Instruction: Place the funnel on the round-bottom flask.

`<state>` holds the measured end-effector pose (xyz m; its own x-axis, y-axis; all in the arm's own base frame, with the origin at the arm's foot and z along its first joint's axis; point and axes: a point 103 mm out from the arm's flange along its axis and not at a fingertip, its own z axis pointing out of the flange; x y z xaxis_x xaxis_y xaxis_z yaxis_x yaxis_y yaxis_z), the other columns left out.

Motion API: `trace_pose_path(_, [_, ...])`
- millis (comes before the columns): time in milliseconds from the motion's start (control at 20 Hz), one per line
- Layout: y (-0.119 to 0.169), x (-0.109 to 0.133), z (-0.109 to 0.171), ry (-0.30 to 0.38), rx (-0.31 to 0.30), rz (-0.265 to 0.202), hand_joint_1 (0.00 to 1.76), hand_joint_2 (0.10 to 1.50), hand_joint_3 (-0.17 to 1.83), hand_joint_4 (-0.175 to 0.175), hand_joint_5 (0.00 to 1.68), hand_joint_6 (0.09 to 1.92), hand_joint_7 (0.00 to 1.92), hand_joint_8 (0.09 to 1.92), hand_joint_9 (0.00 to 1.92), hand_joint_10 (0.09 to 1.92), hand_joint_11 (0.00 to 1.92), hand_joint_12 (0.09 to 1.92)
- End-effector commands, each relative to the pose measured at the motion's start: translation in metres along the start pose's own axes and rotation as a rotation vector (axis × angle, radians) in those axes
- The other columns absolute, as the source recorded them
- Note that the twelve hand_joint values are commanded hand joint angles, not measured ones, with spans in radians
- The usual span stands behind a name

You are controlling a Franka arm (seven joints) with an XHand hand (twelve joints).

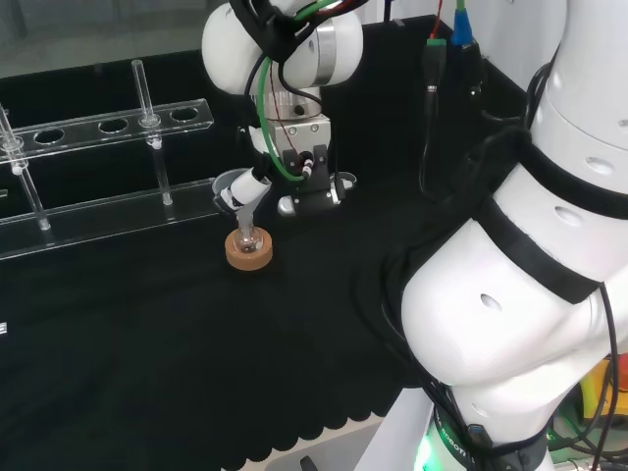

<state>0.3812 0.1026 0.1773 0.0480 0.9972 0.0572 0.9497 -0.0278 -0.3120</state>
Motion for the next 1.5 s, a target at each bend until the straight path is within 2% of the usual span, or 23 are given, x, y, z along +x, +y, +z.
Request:
trace_pose_path(50, [-0.001,-0.002,-0.009,0.002,-0.001,-0.002,0.46,0.58,0.19,0.013,0.00,0.09,0.14,0.09,0.00,0.51,0.00,0.38])
trace_pose_path(250, [-0.005,-0.002,-0.023,-0.007,-0.027,-0.011,0.43,0.60,0.12,0.016,0.00,0.09,0.10,0.09,0.00,0.37,0.00,0.22])
trace_pose_path(500, [-0.009,-0.004,-0.040,-0.012,-0.064,-0.017,0.42,0.60,0.10,0.017,0.00,0.09,0.09,0.09,0.00,0.33,0.00,0.17])
trace_pose_path(1200, [0.000,-0.005,-0.055,-0.048,-0.055,-0.049,0.41,0.62,0.07,0.017,0.00,0.09,0.08,0.09,0.00,0.36,0.00,0.09])
trace_pose_path(1500, [-0.003,-0.004,-0.057,-0.048,-0.054,-0.033,0.41,0.62,0.07,0.017,0.00,0.09,0.08,0.09,0.00,0.37,0.00,0.09])
